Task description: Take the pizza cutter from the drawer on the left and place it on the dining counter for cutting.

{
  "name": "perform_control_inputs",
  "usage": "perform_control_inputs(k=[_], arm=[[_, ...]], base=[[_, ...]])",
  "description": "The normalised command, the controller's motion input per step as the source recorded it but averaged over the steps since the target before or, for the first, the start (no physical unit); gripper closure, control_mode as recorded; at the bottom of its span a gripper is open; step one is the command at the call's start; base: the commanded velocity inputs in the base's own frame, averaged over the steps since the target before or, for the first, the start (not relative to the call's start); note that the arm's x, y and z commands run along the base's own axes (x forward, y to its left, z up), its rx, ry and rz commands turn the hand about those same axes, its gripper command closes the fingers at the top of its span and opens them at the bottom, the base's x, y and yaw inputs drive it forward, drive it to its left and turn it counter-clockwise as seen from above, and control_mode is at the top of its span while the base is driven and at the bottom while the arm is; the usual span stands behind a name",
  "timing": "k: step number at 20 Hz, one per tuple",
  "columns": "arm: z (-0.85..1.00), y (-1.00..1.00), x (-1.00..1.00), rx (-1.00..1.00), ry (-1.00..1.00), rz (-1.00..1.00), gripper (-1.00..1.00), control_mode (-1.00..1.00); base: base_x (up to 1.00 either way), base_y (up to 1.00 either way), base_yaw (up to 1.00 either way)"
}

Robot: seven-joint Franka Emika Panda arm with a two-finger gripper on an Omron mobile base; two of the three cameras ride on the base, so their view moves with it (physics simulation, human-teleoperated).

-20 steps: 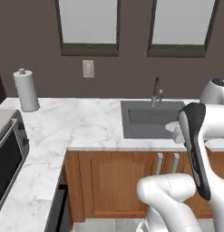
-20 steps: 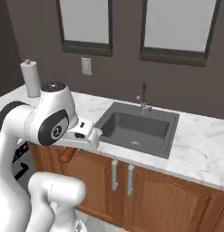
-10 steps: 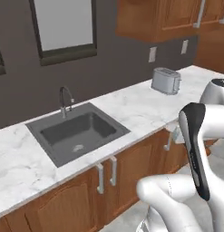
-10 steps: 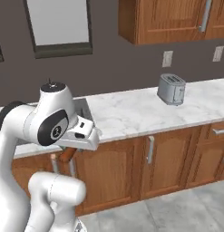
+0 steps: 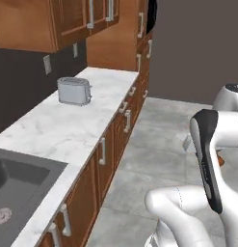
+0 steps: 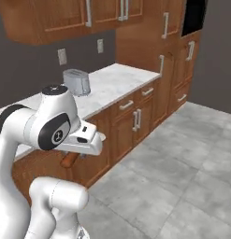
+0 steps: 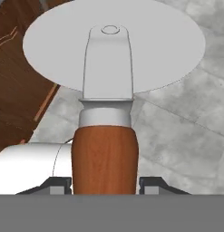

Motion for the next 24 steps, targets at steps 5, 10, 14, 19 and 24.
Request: perform_control_inputs(k=[5, 10, 14, 19, 24], arm=[[0.00, 0.00, 0.00, 0.00, 0.00, 0.00, 1.00, 1.00], [0.00, 0.00, 0.00, 0.00, 0.00, 0.00, 1.00, 1.00], [0.00, 0.00, 0.00, 0.00, 0.00, 0.00, 1.00, 1.00], [0.00, 0.00, 0.00, 0.00, 0.00, 0.00, 1.00, 1.00], [0.00, 0.00, 0.00, 0.00, 0.00, 0.00, 1.00, 1.00]], base=[[0.19, 0.24, -0.84], [0.55, 0.52, -0.71], [0.74, 0.75, -0.51], [0.79, 0.30, -0.47], [0.24, 0.00, -0.78]])
